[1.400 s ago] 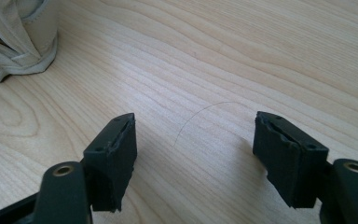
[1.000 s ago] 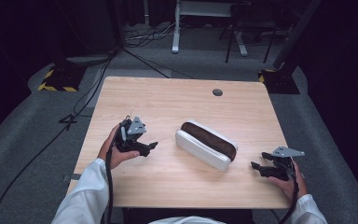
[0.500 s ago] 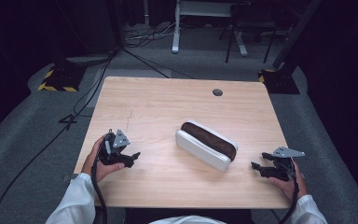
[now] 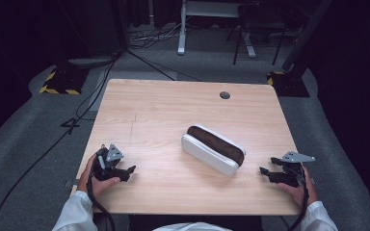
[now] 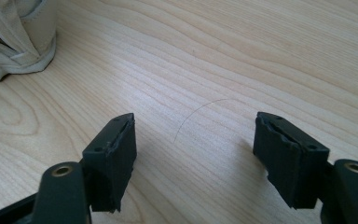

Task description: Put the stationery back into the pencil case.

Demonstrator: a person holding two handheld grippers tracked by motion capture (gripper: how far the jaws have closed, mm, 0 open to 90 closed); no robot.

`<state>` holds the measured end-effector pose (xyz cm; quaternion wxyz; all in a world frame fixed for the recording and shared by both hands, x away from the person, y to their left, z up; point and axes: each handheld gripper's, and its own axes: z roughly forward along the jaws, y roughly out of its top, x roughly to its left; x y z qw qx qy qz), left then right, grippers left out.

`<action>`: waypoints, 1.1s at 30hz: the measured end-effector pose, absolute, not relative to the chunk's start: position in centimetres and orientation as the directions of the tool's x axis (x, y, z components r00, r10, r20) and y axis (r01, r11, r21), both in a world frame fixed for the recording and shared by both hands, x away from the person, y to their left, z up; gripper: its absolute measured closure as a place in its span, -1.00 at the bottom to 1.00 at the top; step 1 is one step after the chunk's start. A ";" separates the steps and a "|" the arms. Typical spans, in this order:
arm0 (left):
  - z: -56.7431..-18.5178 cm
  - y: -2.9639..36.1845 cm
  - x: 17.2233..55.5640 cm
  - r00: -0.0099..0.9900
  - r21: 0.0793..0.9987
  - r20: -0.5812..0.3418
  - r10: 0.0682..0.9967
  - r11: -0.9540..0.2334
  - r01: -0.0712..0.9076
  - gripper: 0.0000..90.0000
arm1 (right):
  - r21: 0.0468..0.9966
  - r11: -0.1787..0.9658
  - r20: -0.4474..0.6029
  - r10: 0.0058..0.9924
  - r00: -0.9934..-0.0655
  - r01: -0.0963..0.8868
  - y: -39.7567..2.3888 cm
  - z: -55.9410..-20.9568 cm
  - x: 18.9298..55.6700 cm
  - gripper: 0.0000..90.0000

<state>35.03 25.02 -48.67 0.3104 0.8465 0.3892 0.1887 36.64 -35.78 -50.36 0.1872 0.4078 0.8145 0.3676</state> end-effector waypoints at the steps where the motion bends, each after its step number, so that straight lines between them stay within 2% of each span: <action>1: -49.1 25.4 34.8 0.615 0.673 0.066 0.786 -0.490 0.555 -0.60 | 0.752 0.397 -0.006 0.802 -0.597 0.526 -35.8 -50.4 36.6 -0.33; 11: -50.5 26.2 34.1 0.582 0.694 -0.024 0.813 -0.405 0.595 -0.63 | 0.752 0.399 -0.008 0.802 -0.597 0.525 -35.8 -50.4 36.6 -0.33; 33: -50.5 25.9 34.2 0.560 0.691 -0.018 0.828 -0.395 0.606 -0.67 | 0.751 0.398 -0.005 0.801 -0.598 0.527 -35.8 -50.4 36.6 -0.34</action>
